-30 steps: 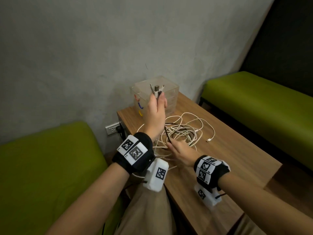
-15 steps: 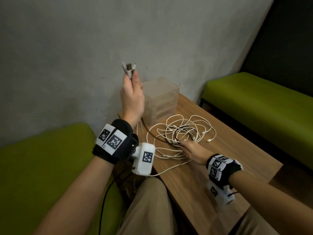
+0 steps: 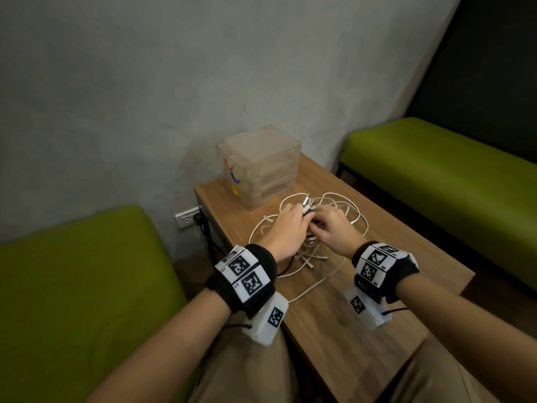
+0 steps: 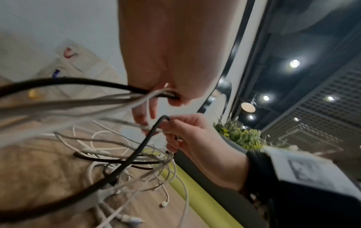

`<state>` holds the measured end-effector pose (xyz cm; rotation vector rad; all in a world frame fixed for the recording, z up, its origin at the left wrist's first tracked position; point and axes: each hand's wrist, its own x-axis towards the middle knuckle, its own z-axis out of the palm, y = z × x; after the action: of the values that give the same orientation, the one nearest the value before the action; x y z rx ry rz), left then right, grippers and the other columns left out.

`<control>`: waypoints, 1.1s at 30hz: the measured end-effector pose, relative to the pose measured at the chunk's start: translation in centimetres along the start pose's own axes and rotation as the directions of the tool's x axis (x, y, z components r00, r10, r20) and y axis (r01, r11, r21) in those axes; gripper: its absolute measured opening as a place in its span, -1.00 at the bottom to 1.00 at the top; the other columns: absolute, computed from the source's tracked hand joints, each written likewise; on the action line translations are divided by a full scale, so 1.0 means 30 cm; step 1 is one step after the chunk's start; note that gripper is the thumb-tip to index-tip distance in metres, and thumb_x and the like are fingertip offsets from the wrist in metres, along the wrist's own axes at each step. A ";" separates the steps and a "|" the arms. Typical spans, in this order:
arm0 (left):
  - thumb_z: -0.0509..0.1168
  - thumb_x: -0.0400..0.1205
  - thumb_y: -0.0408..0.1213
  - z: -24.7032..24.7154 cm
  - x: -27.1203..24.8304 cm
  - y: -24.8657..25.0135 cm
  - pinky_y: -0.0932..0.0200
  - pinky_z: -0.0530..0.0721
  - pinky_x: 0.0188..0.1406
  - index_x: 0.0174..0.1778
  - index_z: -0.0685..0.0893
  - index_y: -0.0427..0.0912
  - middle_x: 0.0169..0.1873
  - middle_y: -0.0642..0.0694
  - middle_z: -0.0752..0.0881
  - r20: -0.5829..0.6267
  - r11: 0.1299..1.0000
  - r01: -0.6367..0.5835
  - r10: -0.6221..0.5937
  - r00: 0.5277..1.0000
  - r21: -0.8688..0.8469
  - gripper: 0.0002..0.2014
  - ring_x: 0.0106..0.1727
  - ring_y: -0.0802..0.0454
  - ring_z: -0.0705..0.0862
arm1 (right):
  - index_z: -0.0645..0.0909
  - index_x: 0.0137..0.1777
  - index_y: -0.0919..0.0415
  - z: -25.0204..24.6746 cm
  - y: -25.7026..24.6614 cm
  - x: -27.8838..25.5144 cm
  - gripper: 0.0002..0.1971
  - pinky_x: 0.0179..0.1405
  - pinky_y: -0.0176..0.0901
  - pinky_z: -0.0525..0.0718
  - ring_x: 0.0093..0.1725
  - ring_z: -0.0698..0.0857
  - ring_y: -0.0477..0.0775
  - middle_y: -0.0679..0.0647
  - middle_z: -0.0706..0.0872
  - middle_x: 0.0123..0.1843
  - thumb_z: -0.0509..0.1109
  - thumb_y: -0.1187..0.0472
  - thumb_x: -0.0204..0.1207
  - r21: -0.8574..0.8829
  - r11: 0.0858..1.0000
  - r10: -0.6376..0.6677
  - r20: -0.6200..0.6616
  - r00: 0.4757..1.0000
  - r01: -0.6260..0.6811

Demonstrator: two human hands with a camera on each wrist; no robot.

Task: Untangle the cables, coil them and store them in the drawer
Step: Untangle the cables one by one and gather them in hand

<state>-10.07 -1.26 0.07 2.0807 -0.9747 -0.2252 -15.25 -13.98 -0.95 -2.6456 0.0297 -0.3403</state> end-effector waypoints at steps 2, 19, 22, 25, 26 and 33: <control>0.01 0.73 -0.23 0.003 0.010 -0.003 0.38 0.22 -0.13 0.13 0.49 -0.43 0.16 -0.35 0.50 0.017 0.999 0.038 -0.038 0.999 -0.016 -0.69 0.15 -0.16 0.49 | 0.67 -0.17 0.43 0.008 0.009 0.004 -0.85 -0.26 -0.36 0.42 -0.22 0.55 0.05 0.15 0.61 -0.19 0.30 0.37 0.52 0.020 0.999 0.028 -0.008 1.000 -0.028; 0.04 0.72 -0.19 0.013 0.001 -0.035 0.27 0.30 -0.33 0.00 0.53 -0.31 -0.14 -0.12 0.53 0.041 0.990 0.130 -0.128 0.991 -0.047 -0.73 -0.14 0.02 0.48 | 0.53 -0.30 0.39 0.033 0.004 0.022 -0.91 -0.36 -0.17 0.48 -0.38 0.56 0.07 0.19 0.64 -0.39 0.41 0.40 0.31 0.116 0.991 0.084 -0.099 0.992 -0.073; 0.06 0.72 -0.16 0.006 0.004 -0.029 0.14 0.41 -0.26 -0.14 0.48 -0.19 -0.27 -0.09 0.59 0.058 0.981 0.157 -0.151 0.987 -0.113 -0.78 -0.22 -0.02 0.57 | 0.56 -0.26 0.39 0.033 0.003 0.019 -0.93 -0.35 -0.24 0.46 -0.33 0.58 0.08 0.19 0.66 -0.33 0.41 0.41 0.31 0.120 0.990 0.079 -0.073 0.994 -0.070; 0.05 0.71 -0.13 0.007 0.009 -0.037 0.15 0.50 -0.34 -0.14 0.48 -0.15 -0.31 -0.05 0.60 0.086 0.973 0.171 -0.159 0.983 -0.152 -0.78 -0.26 0.00 0.61 | 0.56 -0.22 0.33 0.033 -0.005 0.012 -0.93 -0.36 -0.30 0.38 -0.34 0.52 0.01 0.12 0.62 -0.33 0.41 0.43 0.35 0.130 0.991 0.027 -0.069 0.997 -0.018; 0.05 0.71 -0.13 0.008 0.011 -0.040 0.08 0.58 -0.26 -0.11 0.49 -0.14 -0.26 -0.10 0.64 0.097 0.960 0.190 -0.173 0.980 -0.204 -0.79 -0.22 -0.05 0.66 | 0.55 -0.21 0.31 0.034 -0.003 0.011 -0.92 -0.36 -0.33 0.37 -0.38 0.49 -0.05 0.06 0.58 -0.34 0.42 0.41 0.37 0.120 0.993 -0.002 -0.065 0.998 0.010; 0.02 0.73 -0.19 -0.026 0.018 -0.011 0.36 0.41 -0.64 -0.35 0.39 -0.09 -0.47 -0.04 0.43 0.142 0.868 0.221 -0.175 0.974 -0.444 -0.70 -0.56 0.11 0.43 | 0.60 0.11 0.39 0.081 0.047 -0.006 -0.71 -0.07 -0.15 0.56 -0.09 0.59 0.12 0.21 0.63 -0.05 0.29 0.54 0.39 -0.031 0.997 -0.063 0.052 0.997 0.065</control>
<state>-9.17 -1.04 0.44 1.7368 -0.6771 -0.6097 -14.79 -14.13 -3.74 -2.6906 -0.0662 -0.2958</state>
